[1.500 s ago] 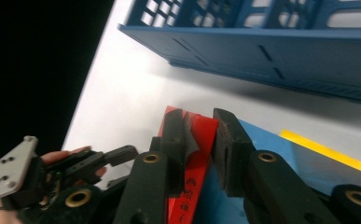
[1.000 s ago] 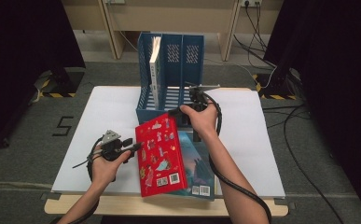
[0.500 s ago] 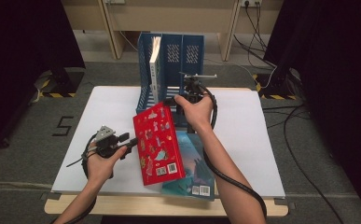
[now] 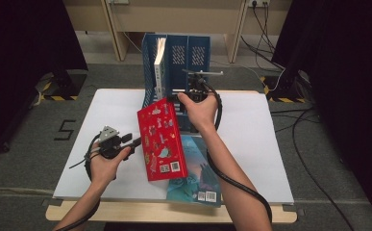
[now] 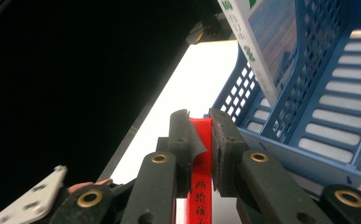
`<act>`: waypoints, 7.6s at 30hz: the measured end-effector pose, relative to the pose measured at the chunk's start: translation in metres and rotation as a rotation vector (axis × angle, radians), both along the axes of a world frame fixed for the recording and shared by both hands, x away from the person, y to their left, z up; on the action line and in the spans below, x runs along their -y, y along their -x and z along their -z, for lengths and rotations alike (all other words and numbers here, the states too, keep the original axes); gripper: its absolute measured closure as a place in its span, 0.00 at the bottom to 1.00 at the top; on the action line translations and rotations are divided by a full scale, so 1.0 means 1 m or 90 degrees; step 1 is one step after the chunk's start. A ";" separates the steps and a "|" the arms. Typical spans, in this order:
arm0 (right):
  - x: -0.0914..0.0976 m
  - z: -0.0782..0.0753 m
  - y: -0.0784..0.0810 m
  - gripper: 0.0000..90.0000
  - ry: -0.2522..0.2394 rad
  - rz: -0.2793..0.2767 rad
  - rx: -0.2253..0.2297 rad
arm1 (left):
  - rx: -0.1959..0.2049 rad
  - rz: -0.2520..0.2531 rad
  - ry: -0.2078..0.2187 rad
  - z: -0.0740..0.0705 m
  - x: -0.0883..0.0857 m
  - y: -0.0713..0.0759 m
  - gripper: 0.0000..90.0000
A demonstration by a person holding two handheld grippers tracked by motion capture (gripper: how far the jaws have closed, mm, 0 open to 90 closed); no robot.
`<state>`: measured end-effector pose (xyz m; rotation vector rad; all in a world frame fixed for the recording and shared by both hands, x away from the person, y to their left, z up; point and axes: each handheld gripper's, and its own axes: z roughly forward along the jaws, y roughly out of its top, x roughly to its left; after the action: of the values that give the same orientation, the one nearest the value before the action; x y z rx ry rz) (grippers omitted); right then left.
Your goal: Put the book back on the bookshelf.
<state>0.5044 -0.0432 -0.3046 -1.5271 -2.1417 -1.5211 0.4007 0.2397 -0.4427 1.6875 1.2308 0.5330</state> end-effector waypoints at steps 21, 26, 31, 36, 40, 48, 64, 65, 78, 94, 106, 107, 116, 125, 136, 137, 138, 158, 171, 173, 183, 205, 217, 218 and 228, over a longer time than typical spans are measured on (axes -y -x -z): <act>0.005 -0.010 0.017 0.89 0.008 -0.026 0.048 | -0.082 0.011 0.061 0.018 0.008 -0.026 0.85; 0.011 -0.006 0.019 0.87 0.008 -0.042 0.027 | -0.073 0.012 0.058 0.016 0.011 -0.024 0.86; 0.008 0.010 0.018 0.86 0.014 -0.056 -0.004 | -0.068 0.014 0.054 0.015 0.012 -0.022 0.86; 0.009 0.011 0.017 0.86 0.022 -0.064 -0.015 | -0.066 0.015 0.052 0.014 0.013 -0.022 0.86; 0.007 0.011 0.017 0.86 0.042 -0.078 -0.026 | -0.063 0.015 0.049 0.014 0.015 -0.022 0.86; 0.009 0.015 0.016 0.86 0.048 -0.077 -0.036 | -0.059 0.017 0.043 0.014 0.017 -0.022 0.86; 0.003 0.023 0.017 0.84 0.064 -0.091 -0.051 | -0.055 0.017 0.037 0.013 0.019 -0.021 0.86; 0.003 0.023 0.017 0.84 0.064 -0.091 -0.051 | -0.055 0.017 0.037 0.013 0.019 -0.021 0.86; 0.004 0.026 0.017 0.85 0.076 -0.097 -0.061 | -0.050 0.018 0.026 0.012 0.022 -0.021 0.86; 0.006 0.028 0.018 0.88 0.056 -0.089 -0.068 | -0.039 0.012 0.023 0.011 0.020 -0.020 0.78; -0.013 0.015 0.016 0.88 0.025 -0.019 0.022 | 0.077 -0.018 0.036 -0.036 0.011 0.003 0.53; -0.016 0.014 0.016 0.88 0.021 -0.015 0.027 | 0.077 -0.018 0.036 -0.036 0.011 0.003 0.50; -0.040 0.016 0.014 0.87 0.018 -0.002 0.065 | 0.119 0.085 -0.010 -0.056 0.059 0.025 0.34; -0.048 0.018 0.013 0.88 0.030 0.013 0.084 | 0.117 0.101 -0.017 -0.052 0.074 0.027 0.31; -0.052 0.017 0.017 0.88 0.039 0.015 0.096 | 0.121 0.096 -0.039 -0.050 0.084 0.025 0.30; -0.052 0.017 0.017 0.88 0.039 0.015 0.096 | 0.122 0.094 -0.041 -0.050 0.085 0.025 0.30; -0.053 0.017 0.017 0.88 0.040 0.015 0.097 | 0.126 0.090 -0.051 -0.050 0.087 0.025 0.30; -0.056 0.010 0.024 0.85 0.042 -0.004 0.091 | 0.130 0.075 -0.071 -0.046 0.096 0.024 0.29; -0.052 -0.005 0.036 0.84 0.043 -0.014 0.112 | 0.126 0.053 -0.102 -0.039 0.083 0.029 0.37; -0.053 -0.004 0.036 0.84 0.044 -0.017 0.112 | 0.123 0.047 -0.112 -0.037 0.079 0.029 0.37; -0.060 0.004 0.039 0.81 0.054 -0.016 0.096 | 0.143 0.022 -0.123 -0.032 0.074 0.031 0.34; -0.060 0.004 0.043 0.84 0.056 0.031 0.090 | 0.222 -0.015 -0.140 -0.056 0.098 0.021 0.27; -0.063 0.003 0.046 0.84 0.059 0.036 0.091 | 0.219 -0.033 -0.181 -0.046 0.105 0.016 0.27; -0.063 0.003 0.047 0.84 0.057 0.038 0.087 | 0.218 -0.034 -0.185 -0.046 0.104 0.015 0.27; -0.063 0.001 0.047 0.81 0.062 0.011 0.082 | 0.215 -0.043 -0.187 -0.044 0.100 0.017 0.32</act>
<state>0.4569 0.0200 -0.3055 -1.5185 -2.3105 -1.5839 0.3835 0.1397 -0.3985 1.7092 0.9998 1.0368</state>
